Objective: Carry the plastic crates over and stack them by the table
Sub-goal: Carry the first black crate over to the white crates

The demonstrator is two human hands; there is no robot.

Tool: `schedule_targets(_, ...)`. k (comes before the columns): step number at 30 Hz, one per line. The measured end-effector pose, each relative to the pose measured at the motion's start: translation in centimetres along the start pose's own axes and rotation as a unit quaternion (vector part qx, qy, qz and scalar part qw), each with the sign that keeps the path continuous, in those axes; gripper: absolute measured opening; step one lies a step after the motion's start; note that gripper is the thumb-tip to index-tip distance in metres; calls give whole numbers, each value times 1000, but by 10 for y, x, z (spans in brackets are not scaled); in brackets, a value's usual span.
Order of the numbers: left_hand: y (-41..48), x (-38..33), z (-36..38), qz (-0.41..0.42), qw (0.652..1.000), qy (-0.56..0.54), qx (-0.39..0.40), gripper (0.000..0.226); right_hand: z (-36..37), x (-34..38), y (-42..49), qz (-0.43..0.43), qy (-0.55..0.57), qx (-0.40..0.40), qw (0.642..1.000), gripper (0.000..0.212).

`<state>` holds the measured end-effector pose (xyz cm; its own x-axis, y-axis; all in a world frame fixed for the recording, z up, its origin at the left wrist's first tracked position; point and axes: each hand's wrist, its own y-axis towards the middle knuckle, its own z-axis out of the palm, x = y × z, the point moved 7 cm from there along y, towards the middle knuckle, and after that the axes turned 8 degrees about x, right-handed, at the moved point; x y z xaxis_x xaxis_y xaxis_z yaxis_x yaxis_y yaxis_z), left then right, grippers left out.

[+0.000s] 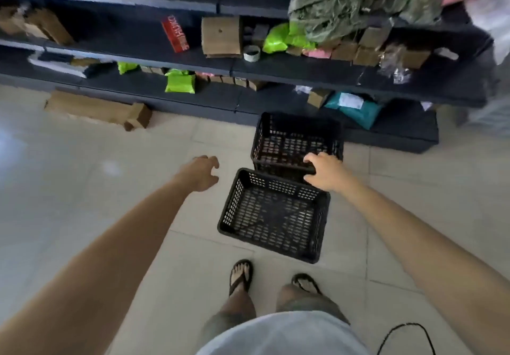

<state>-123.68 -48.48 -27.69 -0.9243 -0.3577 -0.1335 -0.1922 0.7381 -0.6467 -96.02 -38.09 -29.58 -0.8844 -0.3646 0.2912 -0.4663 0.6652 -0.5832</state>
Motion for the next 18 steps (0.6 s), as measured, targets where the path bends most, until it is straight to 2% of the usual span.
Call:
schedule_targets(7,87,1,39,82,990,95,69,43,77,-59,0,160,81,21,984,49)
schedule_targets(12,153,10,106,93,984,113,97,47,145,-96,26,207,102,47,972,48)
schedule_targets(18,231,30,197,82,983,113,121,51,225,-136,71,220,92,42,970,50)
